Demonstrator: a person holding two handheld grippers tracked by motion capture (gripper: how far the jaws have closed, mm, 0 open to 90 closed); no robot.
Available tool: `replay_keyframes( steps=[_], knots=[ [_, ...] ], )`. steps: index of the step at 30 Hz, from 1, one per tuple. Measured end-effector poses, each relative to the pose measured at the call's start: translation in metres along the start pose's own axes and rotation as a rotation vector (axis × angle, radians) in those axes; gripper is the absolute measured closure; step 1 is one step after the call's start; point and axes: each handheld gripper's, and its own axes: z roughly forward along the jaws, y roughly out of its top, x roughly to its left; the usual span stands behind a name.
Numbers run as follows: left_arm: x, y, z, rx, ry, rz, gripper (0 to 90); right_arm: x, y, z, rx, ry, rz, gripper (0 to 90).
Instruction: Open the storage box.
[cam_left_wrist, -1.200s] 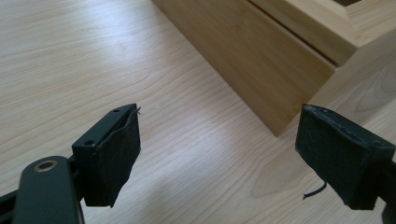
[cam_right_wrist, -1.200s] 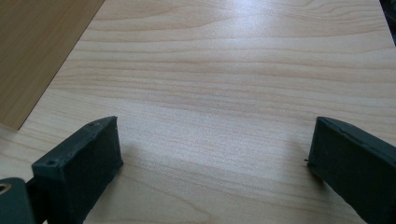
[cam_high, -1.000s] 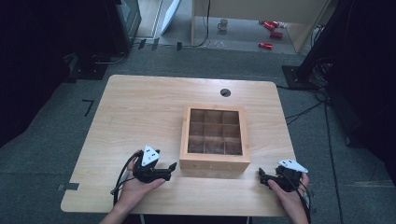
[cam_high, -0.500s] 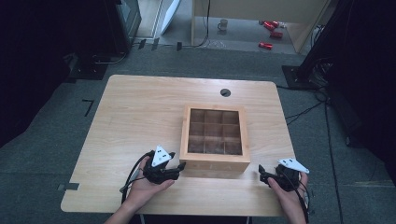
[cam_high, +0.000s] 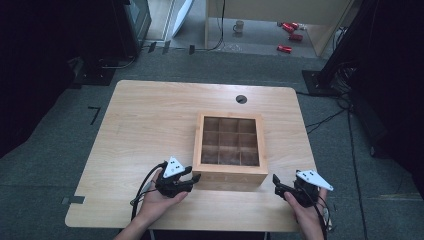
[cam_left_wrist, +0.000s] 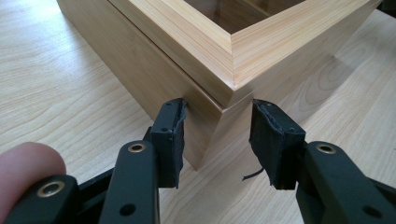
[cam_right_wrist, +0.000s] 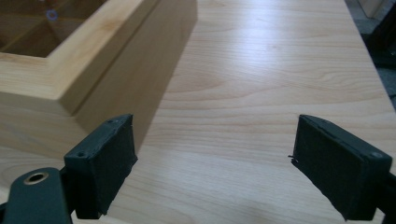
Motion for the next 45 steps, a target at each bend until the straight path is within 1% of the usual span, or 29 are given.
replay_keyframes(
  steps=[5,7,8,10,14,17,25,29,34,45],
  knots=[
    [0.001,0.001,-0.003,-0.015,-0.014,-0.011,58.2,0.011,0.001,0.0,-0.009,0.032,-0.034,12.6],
    [0.002,0.002,-0.004,-0.018,-0.018,-0.011,58.2,0.014,0.001,0.0,-0.01,0.029,-0.052,13.2],
    [0.002,0.002,-0.004,-0.019,-0.018,-0.011,58.1,0.015,0.0,0.0,-0.011,0.036,-0.055,13.2],
    [0.002,0.003,-0.004,-0.019,-0.022,-0.015,58.0,0.016,0.0,-0.001,-0.011,0.035,-0.057,13.2],
    [0.002,0.004,-0.006,-0.03,-0.025,-0.019,58.6,0.017,0.001,-0.001,-0.014,0.053,-0.055,13.1],
    [0.002,0.005,-0.006,-0.029,-0.018,-0.013,59.1,0.02,0.0,-0.002,-0.017,0.065,-0.067,13.1],
    [0.001,0.005,-0.007,-0.031,-0.01,-0.001,59.8,0.024,0.0,0.0,-0.015,0.069,-0.082,13.1],
    [0.001,0.006,-0.008,-0.031,-0.012,0.001,59.7,0.027,0.0,0.001,-0.011,0.07,-0.079,13.1],
    [0.0,0.009,-0.01,-0.048,-0.014,0.007,60.2,0.03,0.001,0.002,-0.016,0.074,-0.08,13.1],
    [-0.001,0.011,-0.011,-0.047,-0.014,0.014,60.1,0.033,0.003,0.004,-0.041,0.077,-0.06,14.6]
  ],
)
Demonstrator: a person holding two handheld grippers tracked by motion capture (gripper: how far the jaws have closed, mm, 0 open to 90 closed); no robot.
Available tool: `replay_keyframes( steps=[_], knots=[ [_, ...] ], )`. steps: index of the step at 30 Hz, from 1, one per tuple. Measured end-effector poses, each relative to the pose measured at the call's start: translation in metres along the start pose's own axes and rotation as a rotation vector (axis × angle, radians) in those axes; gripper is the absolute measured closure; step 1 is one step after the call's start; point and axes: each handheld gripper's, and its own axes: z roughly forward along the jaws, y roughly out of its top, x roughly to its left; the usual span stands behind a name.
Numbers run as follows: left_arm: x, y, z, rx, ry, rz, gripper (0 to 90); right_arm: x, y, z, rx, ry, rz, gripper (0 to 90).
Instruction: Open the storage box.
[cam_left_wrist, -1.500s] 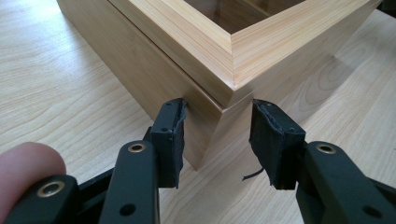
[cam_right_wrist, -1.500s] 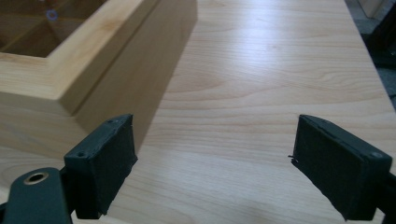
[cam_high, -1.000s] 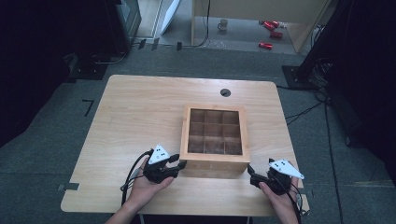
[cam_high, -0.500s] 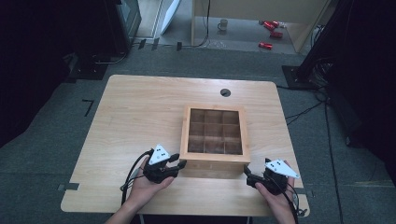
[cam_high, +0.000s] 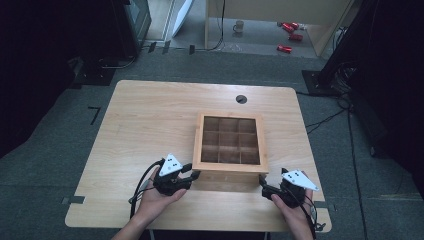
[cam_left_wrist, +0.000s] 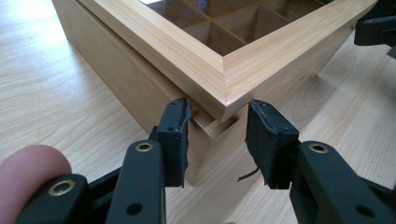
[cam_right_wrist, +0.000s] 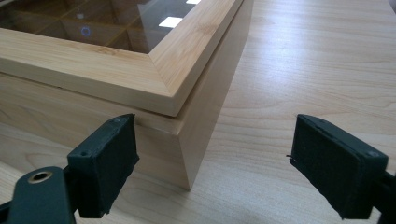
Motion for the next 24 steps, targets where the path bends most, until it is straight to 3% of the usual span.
replay_keyframes(
  steps=[5,7,12,20,24],
  knots=[
    [0.0,0.001,0.0,0.002,-0.003,0.001,60.0,0.001,0.002,0.0,-0.022,0.005,0.008,18.8],
    [0.0,0.001,-0.001,-0.001,-0.004,0.004,60.0,0.002,0.003,0.001,-0.026,0.028,0.005,24.5],
    [0.001,0.002,-0.001,-0.009,-0.012,-0.003,59.9,0.008,0.002,-0.001,-0.057,0.047,-0.04,35.5],
    [0.002,0.001,-0.001,-0.013,-0.017,-0.004,59.6,0.014,0.001,-0.002,-0.084,0.054,-0.098,44.1],
    [0.003,-0.001,-0.002,-0.018,-0.013,-0.004,58.3,0.017,0.001,-0.002,-0.092,0.048,-0.114,44.1]
  ],
)
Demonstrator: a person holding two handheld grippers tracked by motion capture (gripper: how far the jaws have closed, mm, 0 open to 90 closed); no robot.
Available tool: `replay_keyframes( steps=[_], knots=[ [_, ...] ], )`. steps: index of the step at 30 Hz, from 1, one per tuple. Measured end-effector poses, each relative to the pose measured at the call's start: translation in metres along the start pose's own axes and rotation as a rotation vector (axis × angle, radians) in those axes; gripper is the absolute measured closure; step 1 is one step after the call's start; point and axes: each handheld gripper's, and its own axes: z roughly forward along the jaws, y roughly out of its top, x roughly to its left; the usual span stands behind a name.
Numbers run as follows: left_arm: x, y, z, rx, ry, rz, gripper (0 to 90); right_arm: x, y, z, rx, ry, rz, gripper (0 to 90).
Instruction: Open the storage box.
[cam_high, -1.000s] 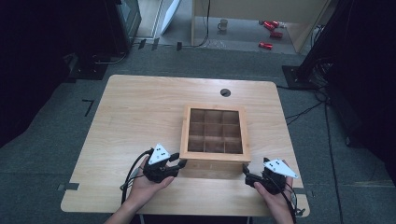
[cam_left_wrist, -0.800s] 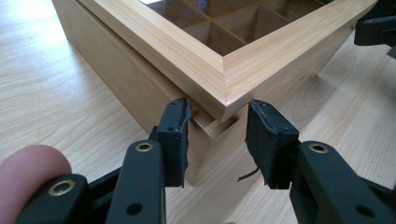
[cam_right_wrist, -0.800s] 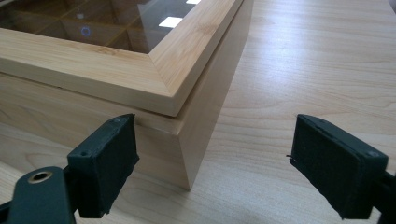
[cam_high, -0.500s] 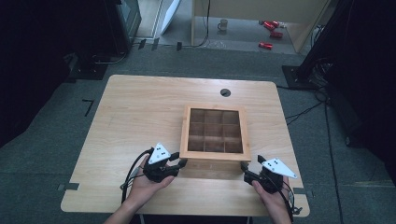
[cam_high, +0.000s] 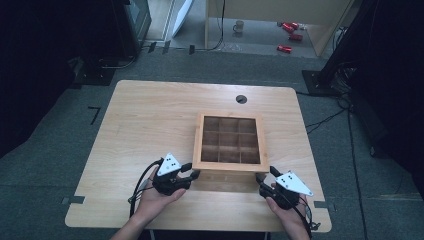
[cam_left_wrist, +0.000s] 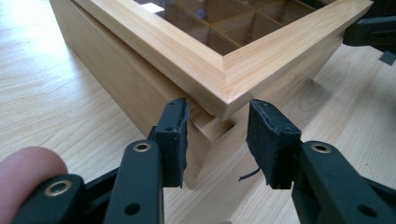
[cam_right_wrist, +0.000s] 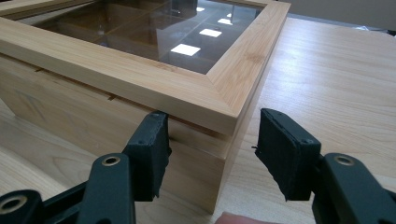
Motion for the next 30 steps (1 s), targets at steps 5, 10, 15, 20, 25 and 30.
replay_keyframes(
  steps=[5,10,15,20,25,30],
  knots=[
    [0.007,-0.008,-0.006,0.004,0.014,0.003,53.7,0.001,0.002,-0.001,-0.021,-0.001,0.002,44.0],
    [0.019,-0.021,-0.01,0.014,0.066,0.018,48.5,0.0,0.003,-0.001,-0.03,0.0,0.008,43.9],
    [0.036,-0.034,-0.008,0.041,0.136,-0.005,32.7,0.0,0.007,-0.002,-0.044,-0.008,-0.004,42.2],
    [0.049,-0.046,-0.001,0.109,0.193,-0.01,28.1,-0.002,0.015,-0.004,-0.053,-0.026,-0.021,34.2],
    [0.05,-0.047,0.003,0.153,0.222,-0.025,24.9,-0.005,0.023,-0.004,-0.057,-0.029,-0.037,29.7],
    [0.049,-0.047,0.005,0.17,0.236,-0.014,20.1,-0.006,0.028,-0.003,-0.066,-0.027,-0.052,28.7]
  ],
)
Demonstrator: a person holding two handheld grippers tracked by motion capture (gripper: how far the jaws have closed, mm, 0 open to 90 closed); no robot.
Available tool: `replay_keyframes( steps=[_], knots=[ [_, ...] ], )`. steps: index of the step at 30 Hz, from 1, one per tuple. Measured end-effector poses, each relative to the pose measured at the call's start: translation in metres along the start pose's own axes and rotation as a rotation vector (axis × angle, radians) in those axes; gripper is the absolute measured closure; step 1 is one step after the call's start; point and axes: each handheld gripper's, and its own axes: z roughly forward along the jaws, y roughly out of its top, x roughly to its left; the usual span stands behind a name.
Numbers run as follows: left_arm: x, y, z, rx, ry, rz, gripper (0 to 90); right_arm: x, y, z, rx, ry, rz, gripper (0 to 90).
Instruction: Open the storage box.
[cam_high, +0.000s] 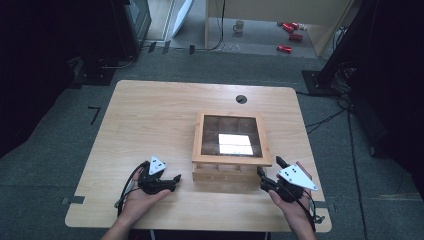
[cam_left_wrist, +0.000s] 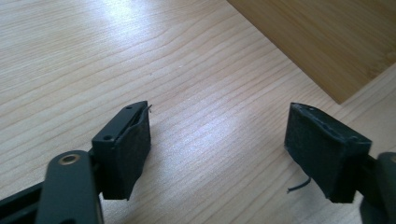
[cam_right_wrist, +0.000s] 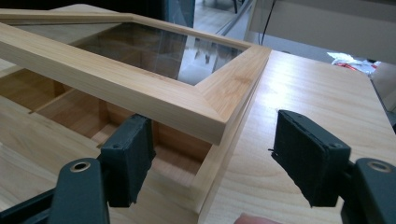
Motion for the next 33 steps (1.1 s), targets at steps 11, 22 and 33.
replay_keyframes(
  steps=[11,22,33],
  knots=[
    [-0.003,0.001,0.002,0.014,0.008,0.038,16.9,-0.004,0.027,0.01,-0.032,-0.021,-0.056,20.4],
    [-0.002,0.001,0.002,0.015,0.004,0.04,16.9,-0.014,0.058,0.024,-0.11,0.013,-0.129,26.2],
    [-0.002,0.001,0.002,0.017,0.001,0.042,17.0,-0.024,0.085,0.035,-0.167,0.039,-0.179,42.9]
  ],
)
